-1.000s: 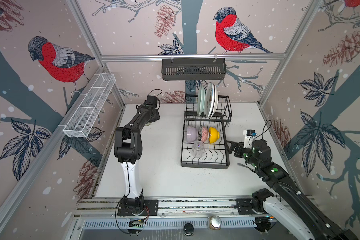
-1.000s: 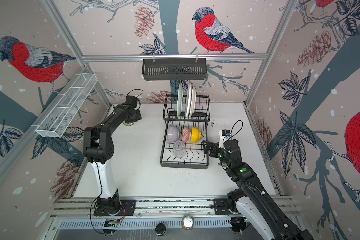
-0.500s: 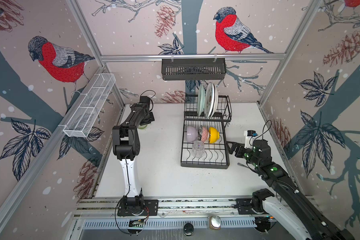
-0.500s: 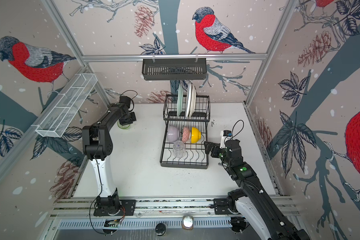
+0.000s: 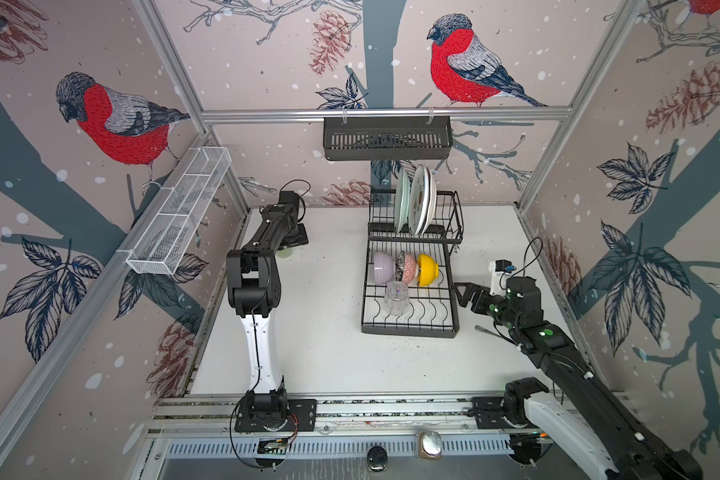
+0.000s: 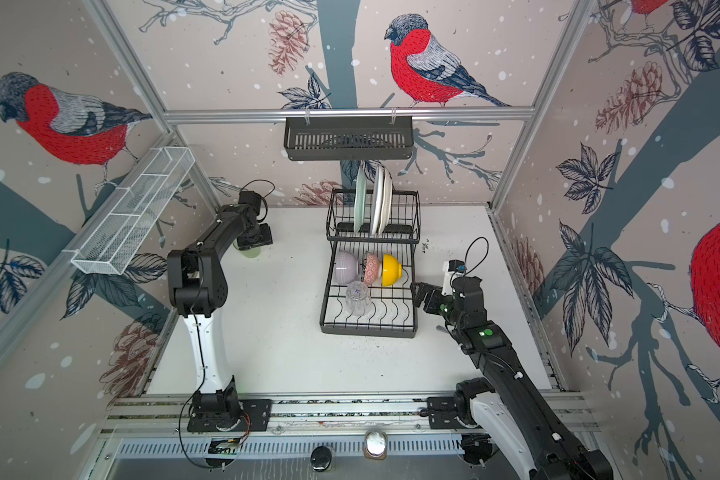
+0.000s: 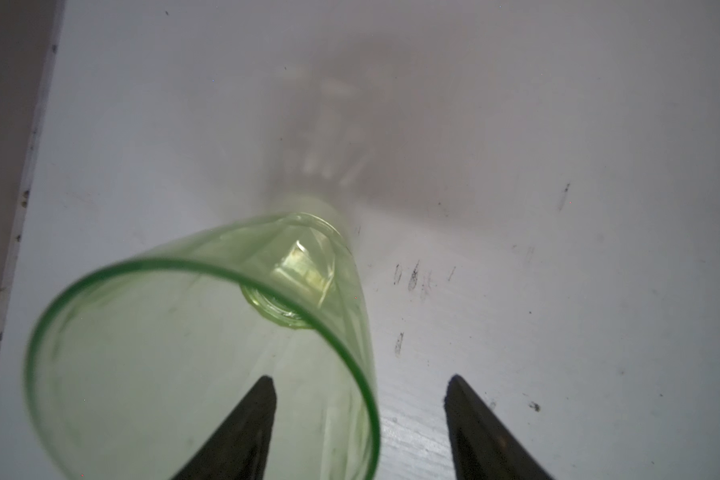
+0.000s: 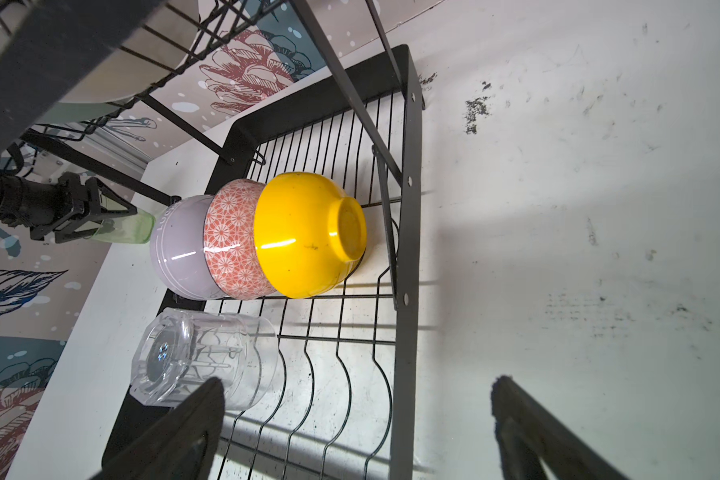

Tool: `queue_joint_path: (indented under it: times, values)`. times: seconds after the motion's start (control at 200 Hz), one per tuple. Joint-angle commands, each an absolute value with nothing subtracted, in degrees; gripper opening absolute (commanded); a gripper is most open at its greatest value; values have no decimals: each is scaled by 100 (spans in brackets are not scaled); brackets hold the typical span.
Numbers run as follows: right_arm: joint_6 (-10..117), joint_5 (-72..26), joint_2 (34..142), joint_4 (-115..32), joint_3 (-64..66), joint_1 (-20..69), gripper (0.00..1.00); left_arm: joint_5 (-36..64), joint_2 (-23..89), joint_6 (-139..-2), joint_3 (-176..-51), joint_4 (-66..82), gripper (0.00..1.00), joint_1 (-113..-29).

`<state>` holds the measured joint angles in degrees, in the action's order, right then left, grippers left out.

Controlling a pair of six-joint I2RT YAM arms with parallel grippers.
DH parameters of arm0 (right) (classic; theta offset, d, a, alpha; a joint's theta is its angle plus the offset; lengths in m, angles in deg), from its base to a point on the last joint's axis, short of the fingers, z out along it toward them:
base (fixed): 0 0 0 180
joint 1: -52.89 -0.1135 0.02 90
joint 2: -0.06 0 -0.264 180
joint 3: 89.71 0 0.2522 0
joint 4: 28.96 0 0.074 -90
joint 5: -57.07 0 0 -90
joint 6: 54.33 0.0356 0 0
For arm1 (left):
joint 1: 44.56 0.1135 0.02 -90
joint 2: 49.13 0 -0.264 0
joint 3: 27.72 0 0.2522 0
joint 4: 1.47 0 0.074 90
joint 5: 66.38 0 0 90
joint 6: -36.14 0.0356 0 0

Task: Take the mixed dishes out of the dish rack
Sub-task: 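Carry the green glass with the left gripper onto the table and release it upright, then raise the left gripper off the glass while the right gripper reaches back over the rack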

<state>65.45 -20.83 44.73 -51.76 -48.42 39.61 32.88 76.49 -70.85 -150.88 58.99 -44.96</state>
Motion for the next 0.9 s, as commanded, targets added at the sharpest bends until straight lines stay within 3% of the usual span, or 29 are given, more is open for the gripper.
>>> queue_joint_path:
  times: [0.0, 0.23, 0.39, 0.895]
  values:
    - [6510, -1855, 4548, -5008, -4835, 4014, 99, 3485, 7736, -6947, -15441, 5963, 72, -4459]
    - [6512, -1567, 4684, -4774, -4835, 4058, 100, 3601, 8067, -6902, -16352, 6341, 85, -4430]
    - [6473, -1429, 4690, -4688, -4848, 4058, 100, 3503, 7839, -6897, -16331, 6241, 96, -4430]
    - [6436, -1145, 4734, -4538, -4932, 4015, 99, 2835, 5988, -7108, -13984, 5198, 97, -4685]
